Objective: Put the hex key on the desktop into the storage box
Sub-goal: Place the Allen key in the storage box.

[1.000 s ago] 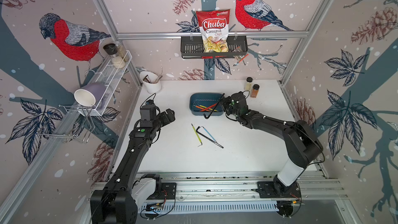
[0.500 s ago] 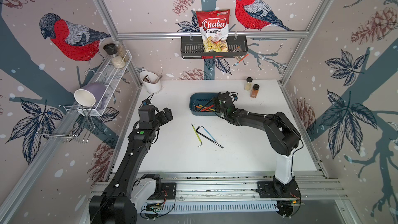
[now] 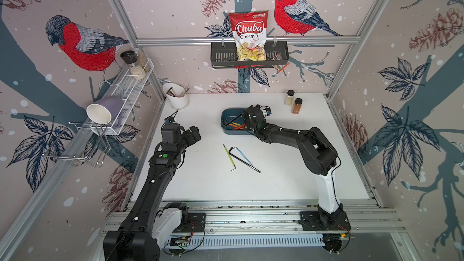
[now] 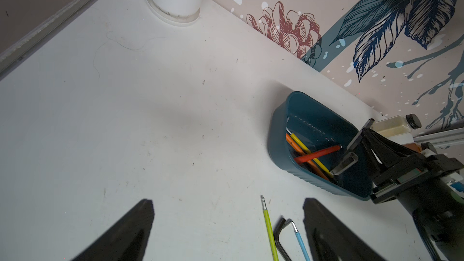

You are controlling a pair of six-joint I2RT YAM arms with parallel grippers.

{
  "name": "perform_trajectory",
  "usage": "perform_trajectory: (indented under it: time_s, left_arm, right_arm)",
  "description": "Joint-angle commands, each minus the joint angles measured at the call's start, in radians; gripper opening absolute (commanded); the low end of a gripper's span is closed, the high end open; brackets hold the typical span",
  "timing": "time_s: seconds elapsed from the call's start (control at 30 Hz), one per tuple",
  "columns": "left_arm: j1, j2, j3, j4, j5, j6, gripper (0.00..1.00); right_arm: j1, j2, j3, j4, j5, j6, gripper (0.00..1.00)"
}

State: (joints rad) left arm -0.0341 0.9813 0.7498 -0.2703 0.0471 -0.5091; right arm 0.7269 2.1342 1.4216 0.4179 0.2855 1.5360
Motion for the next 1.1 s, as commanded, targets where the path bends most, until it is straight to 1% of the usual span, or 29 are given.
perform_trajectory:
  time_s: [0.0, 0.13, 0.27, 0.43, 0.57, 0.6, 0.63, 0.7, 0.77, 0.87, 0.97, 1.07]
  left_arm:
    - [0.002, 0.000, -0.003, 0.011, 0.006, -0.007, 0.96]
    - [0.002, 0.005, -0.006, 0.012, 0.017, -0.010, 0.96]
    - [0.003, 0.010, -0.005, 0.012, 0.022, -0.012, 0.96]
    - [0.004, 0.013, -0.002, 0.017, 0.034, -0.010, 0.96]
    - [0.004, 0.014, -0.003, 0.014, 0.040, -0.010, 0.96]
    - [0.005, 0.014, -0.003, 0.015, 0.040, -0.010, 0.96]
    - [0.005, 0.014, -0.003, 0.015, 0.040, -0.010, 0.96]
    - [0.005, 0.015, -0.002, 0.016, 0.040, -0.011, 0.96]
    - [0.006, 0.017, -0.002, 0.016, 0.042, -0.010, 0.96]
    - [0.008, 0.019, 0.000, 0.016, 0.046, -0.010, 0.96]
    - [0.012, 0.022, 0.000, 0.016, 0.046, -0.008, 0.96]
    - [0.016, 0.027, 0.001, 0.014, 0.049, -0.009, 0.96]
  right_arm:
    - [0.006, 0.038, 0.026, 0.040, 0.016, 0.039, 0.00]
    - [0.011, 0.066, 0.023, 0.055, 0.038, 0.075, 0.00]
    - [0.022, 0.044, -0.001, 0.027, 0.105, 0.086, 0.00]
    - [0.030, 0.052, 0.004, 0.016, 0.154, 0.121, 0.00]
    - [0.022, 0.055, -0.006, 0.015, 0.165, 0.150, 0.01]
    - [0.022, 0.055, -0.003, 0.016, 0.165, 0.148, 0.07]
    - [0.020, 0.055, -0.004, 0.020, 0.165, 0.143, 0.15]
    - [0.017, 0.055, 0.000, 0.023, 0.155, 0.136, 0.36]
    - [0.016, 0.058, 0.000, 0.022, 0.142, 0.141, 0.47]
    - [0.012, 0.055, -0.001, 0.031, 0.114, 0.141, 0.54]
    - [0.014, 0.038, -0.003, 0.045, 0.091, 0.118, 0.56]
    - [0.018, -0.001, -0.008, 0.056, 0.072, 0.066, 0.57]
